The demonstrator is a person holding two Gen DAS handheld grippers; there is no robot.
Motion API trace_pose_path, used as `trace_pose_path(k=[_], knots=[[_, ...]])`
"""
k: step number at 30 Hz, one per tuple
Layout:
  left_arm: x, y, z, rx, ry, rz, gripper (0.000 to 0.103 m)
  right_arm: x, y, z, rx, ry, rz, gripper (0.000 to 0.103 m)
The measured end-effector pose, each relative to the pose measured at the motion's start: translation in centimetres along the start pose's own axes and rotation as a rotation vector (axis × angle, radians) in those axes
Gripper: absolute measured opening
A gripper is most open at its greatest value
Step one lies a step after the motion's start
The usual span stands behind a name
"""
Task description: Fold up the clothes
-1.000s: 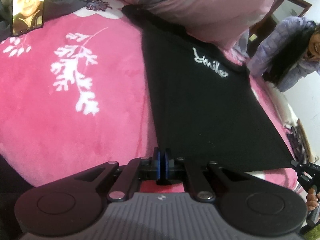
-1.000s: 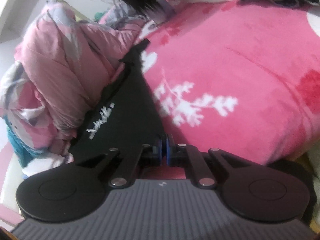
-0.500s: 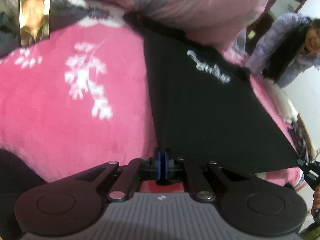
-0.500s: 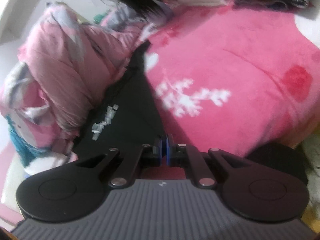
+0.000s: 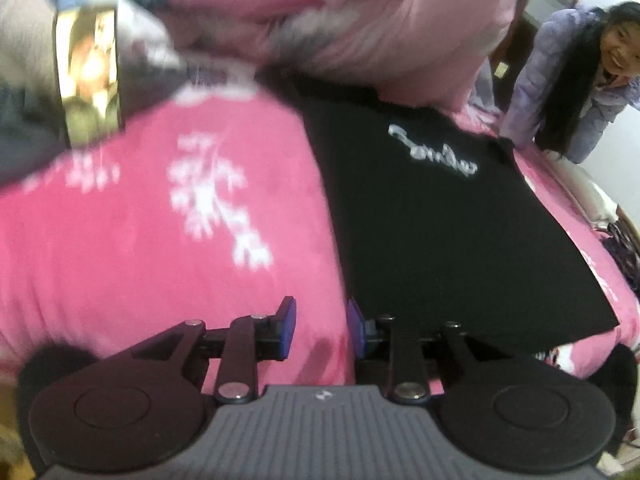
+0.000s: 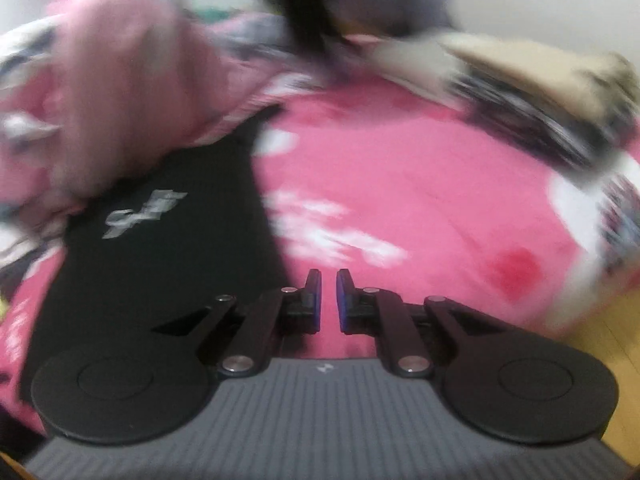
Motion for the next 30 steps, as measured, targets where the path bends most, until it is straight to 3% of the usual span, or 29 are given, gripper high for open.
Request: trace_pose_path(k=[5,8,11,13,18,20,24,27,30], knots=[[-2.9,-2.6,2.0,-0.005,-0.072,-0.074,0.029,13.9,-1.9,-1.5,0.011,0.253,0.334,0.008],[-4.4,-5.5,1.5,0.033,-0.108,-0.091,0.029,20.0,-4.1,-4.7,0.072,0.368,0.423,0.007],[-3.8,-7.0,-0.2,0.077,-0.132,-0.060,0.029,19.8,-5.7,-8.3,0.082,0.453,0.372,0.005],[-3.4,-6.7,-1.0,0.062,-0.135,-0.069,0.029,18.2,-4.0,-9.2,0.049,0.434,0.386,0.005],[-2.3,-6.1,-1.1,0.041,-0.061,-0.128,0.029,14.0,-1.4,-9.2,0.116,0.446,0.312,0.006],[-2.1,-6.2,-0.9,0.039,-0.040,-0.140,0.029,14.0,-0.7,-8.3,0.095,0.465,0.301,0.007],[-2.2,-6.2,-0.9,0.037,-0.047,-0.130,0.029,18.7,-0.6,-6.9,0.023,0.465,0.427,0.008],[-2.3,-6.1,-1.0,0.038,-0.050,-0.116,0.029,23.1,-1.2,-7.9,0.030,0.479,0.542,0.008],[-2.3,-5.9,-1.0,0.034,-0.049,-0.110,0.029,25.0,-2.3,-10.6,0.090,0.507,0.591,0.008]])
Point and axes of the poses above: each gripper's, at about its wrist camera, not at the fingertips, and y roughly against the way its jaws point, x to its left, z to its top, the point moved 9 cm from there along -y, roughly the way its jaws point, and after that the axes turned 12 degrees about -z, right-handed, at the moved point
